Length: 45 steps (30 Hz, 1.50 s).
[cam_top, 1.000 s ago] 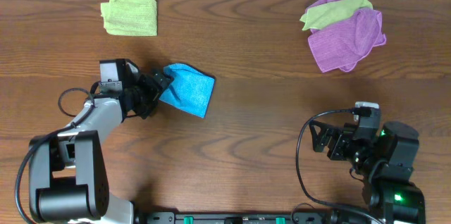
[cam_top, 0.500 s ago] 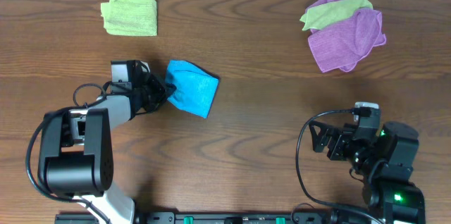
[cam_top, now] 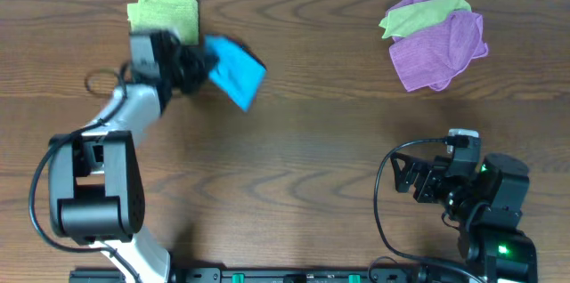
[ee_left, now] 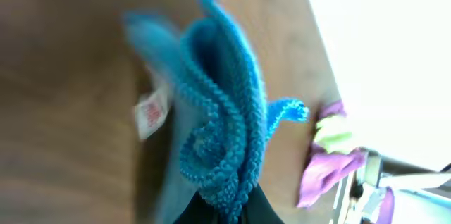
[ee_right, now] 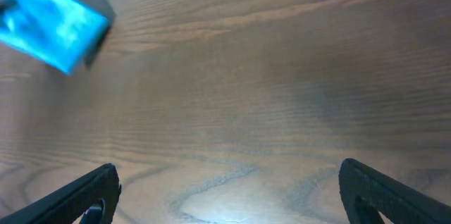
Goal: Fold the cloth
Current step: 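Grasp the folded blue cloth with the left gripper and lift it, then place the blue cloth onto the yellow-green cloth and open the left gripper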
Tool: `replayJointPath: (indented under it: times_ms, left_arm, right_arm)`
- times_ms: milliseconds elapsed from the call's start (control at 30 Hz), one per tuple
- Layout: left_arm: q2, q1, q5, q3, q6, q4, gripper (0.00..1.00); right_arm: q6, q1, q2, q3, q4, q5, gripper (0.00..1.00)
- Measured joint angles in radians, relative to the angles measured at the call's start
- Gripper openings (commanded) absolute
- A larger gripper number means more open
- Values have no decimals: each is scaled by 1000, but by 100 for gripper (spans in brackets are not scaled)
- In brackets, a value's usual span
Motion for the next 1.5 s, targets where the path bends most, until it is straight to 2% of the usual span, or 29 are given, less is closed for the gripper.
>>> replayJointPath:
  times_ms: [133, 300, 833, 1033, 1500]
  left_arm:
    - [0, 0, -64, 178, -1, -100, 6]
    - [12, 1, -153, 303, 13, -114, 6]
    - [384, 97, -203, 718, 20, -122, 6]
    - [403, 116, -203, 753, 26, -151, 6]
    - [404, 136, -222, 753, 143, -340, 6]
  right_arm:
    - [0, 0, 0, 0, 0, 0, 99]
    - [0, 0, 0, 0, 0, 0, 99]
    - [0, 0, 0, -1, 0, 0, 99]
    - [0, 0, 0, -1, 0, 0, 99]
    - [0, 0, 0, -1, 0, 0, 99]
